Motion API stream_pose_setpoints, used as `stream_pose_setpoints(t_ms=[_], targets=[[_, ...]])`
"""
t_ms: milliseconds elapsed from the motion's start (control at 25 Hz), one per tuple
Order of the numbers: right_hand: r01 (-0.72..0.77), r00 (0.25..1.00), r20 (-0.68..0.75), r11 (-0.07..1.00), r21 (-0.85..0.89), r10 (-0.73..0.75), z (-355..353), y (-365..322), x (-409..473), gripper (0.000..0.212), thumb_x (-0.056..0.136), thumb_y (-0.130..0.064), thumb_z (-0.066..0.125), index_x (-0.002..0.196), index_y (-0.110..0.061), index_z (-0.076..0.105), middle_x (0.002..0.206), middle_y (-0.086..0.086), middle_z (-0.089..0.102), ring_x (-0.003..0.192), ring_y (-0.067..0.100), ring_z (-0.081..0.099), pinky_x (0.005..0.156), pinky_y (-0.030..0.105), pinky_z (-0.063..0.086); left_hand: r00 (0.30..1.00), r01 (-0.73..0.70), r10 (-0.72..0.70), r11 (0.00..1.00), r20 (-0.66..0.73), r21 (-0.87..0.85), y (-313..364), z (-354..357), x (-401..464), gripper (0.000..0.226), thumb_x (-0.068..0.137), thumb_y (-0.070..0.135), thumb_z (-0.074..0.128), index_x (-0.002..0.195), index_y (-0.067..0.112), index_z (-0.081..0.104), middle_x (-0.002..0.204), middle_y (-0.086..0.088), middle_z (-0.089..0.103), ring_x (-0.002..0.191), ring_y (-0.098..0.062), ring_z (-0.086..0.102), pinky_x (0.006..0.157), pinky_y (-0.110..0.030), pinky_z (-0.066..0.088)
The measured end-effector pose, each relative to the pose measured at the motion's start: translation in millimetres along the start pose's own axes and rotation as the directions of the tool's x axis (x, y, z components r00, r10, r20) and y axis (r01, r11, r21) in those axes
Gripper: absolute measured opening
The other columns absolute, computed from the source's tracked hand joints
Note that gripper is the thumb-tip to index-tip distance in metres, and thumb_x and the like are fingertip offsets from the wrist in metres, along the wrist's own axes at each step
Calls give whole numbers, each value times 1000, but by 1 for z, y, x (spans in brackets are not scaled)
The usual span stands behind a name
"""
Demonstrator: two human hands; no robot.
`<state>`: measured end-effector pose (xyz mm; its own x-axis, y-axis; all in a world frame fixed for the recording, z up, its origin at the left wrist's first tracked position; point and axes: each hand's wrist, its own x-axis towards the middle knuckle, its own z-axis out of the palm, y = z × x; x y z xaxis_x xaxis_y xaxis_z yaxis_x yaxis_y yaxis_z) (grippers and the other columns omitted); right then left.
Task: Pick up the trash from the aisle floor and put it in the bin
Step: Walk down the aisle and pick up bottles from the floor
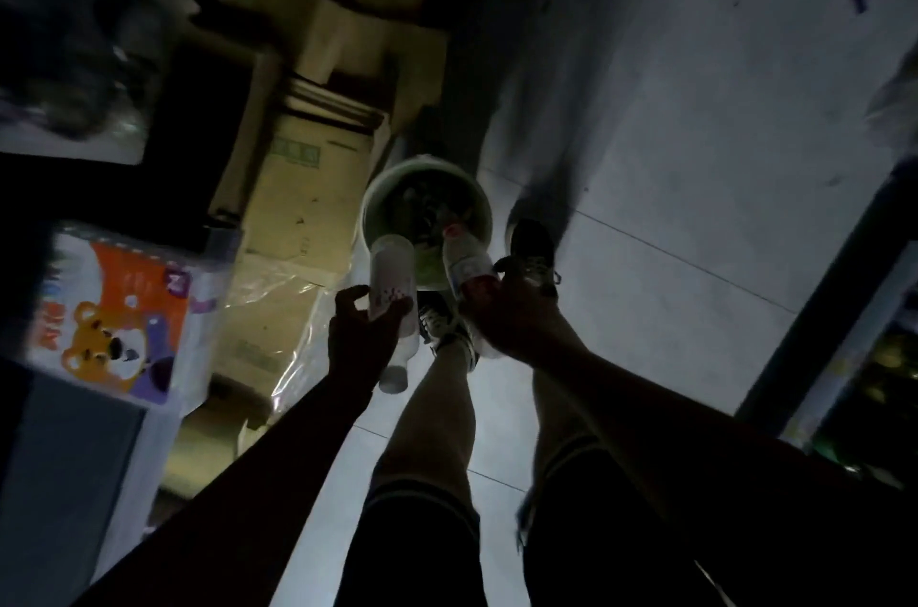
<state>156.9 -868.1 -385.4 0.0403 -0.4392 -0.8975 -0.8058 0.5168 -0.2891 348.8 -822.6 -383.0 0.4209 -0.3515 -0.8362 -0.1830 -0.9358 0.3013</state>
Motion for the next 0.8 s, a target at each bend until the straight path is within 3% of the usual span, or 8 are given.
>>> stream_pose_setpoints(t_ms=[120,200,320,400,520,680,800], targets=[[154,983,-86,986,-65,-159,29,4,101,48,94,-50,56,134,-24,49,134,14,54,110,36,63,84,50,58,999,-17,18,999,-33,39,-1,47,77,65,86,46,75,135,15,47,116,-6,65,86,-21,71,67,-38,63],[191,977,-95,981,-20,-192,45,6,157,67,89,-58,60,143,-25,40,134,11,58,107,28,65,80,45,60,999,-52,52,999,-10,8,3,76,123,58,91,46,69,137,17,48,115,2,64,88,-15,69,57,-24,56],[138,986,-98,990,12,-136,56,18,179,94,75,-64,64,151,-28,23,132,9,59,104,22,67,76,38,61,998,-70,70,997,4,-22,-4,88,132,41,97,37,61,134,22,53,113,5,65,96,-9,64,61,-12,45],[81,997,0,990,-113,-82,53,21,155,85,83,-57,59,151,-20,25,133,12,56,106,25,63,81,40,60,1000,-4,2,998,20,68,-14,83,103,36,101,32,56,135,22,54,118,2,64,100,-12,61,69,-14,42],[52,987,163,959,-280,-6,33,29,79,67,97,-46,56,149,-11,32,140,17,47,124,33,53,97,44,51,993,35,-61,970,102,241,-32,66,35,31,102,28,54,132,18,60,129,-3,67,115,-20,62,85,-26,41],[143,965,258,897,-419,-33,-23,21,-21,54,96,-43,55,139,-12,45,138,15,53,123,31,56,101,42,48,975,51,-118,943,189,328,-30,32,-55,17,97,28,60,113,32,66,121,1,72,109,-18,65,82,-27,43],[248,954,285,786,-566,-96,-77,3,-82,50,98,-41,52,138,-11,50,134,16,55,125,33,56,98,41,46,987,13,-60,956,152,294,2,8,-121,12,94,29,61,102,37,67,113,4,74,102,-16,67,82,-29,48]])
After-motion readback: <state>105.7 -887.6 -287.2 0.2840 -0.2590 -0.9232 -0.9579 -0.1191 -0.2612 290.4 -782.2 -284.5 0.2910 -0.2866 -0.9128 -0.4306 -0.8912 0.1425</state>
